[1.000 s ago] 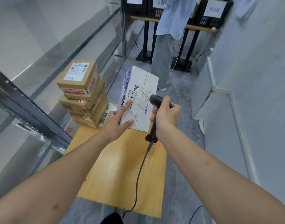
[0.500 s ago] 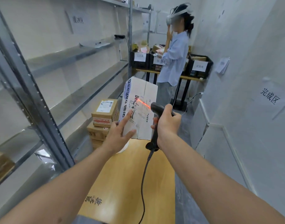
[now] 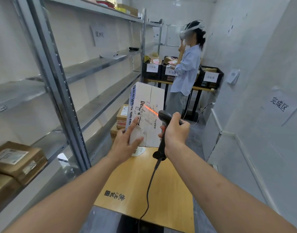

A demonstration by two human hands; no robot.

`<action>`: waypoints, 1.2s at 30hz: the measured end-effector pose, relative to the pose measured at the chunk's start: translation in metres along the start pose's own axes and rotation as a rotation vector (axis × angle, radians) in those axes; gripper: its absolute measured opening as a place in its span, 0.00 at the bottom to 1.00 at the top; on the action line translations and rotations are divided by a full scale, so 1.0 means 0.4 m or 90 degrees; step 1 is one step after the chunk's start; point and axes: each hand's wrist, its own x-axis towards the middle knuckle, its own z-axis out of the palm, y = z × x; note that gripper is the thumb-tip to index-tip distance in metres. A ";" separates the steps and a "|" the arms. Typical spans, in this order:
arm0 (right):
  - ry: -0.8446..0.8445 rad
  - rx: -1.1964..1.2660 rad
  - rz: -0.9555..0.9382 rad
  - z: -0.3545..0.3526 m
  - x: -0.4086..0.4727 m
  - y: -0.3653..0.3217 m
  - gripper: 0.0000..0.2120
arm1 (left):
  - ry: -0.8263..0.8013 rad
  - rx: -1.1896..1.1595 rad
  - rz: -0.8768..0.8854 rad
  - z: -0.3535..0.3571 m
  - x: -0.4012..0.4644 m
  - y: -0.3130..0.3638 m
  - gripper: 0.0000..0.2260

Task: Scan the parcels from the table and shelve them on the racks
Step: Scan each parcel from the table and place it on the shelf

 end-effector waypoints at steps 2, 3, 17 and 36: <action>-0.013 -0.022 -0.041 0.010 -0.011 0.009 0.12 | 0.020 -0.017 -0.001 -0.019 -0.022 0.000 0.33; -0.019 -0.042 -0.066 0.019 -0.012 0.017 0.12 | 0.027 -0.024 -0.004 -0.027 -0.032 -0.003 0.34; -0.198 -0.243 -0.136 0.189 0.060 0.119 0.15 | 0.175 0.020 -0.103 -0.158 -0.122 -0.059 0.34; -0.450 -0.403 -0.088 0.517 0.036 0.369 0.14 | 0.392 0.009 -0.349 -0.308 -0.173 -0.297 0.32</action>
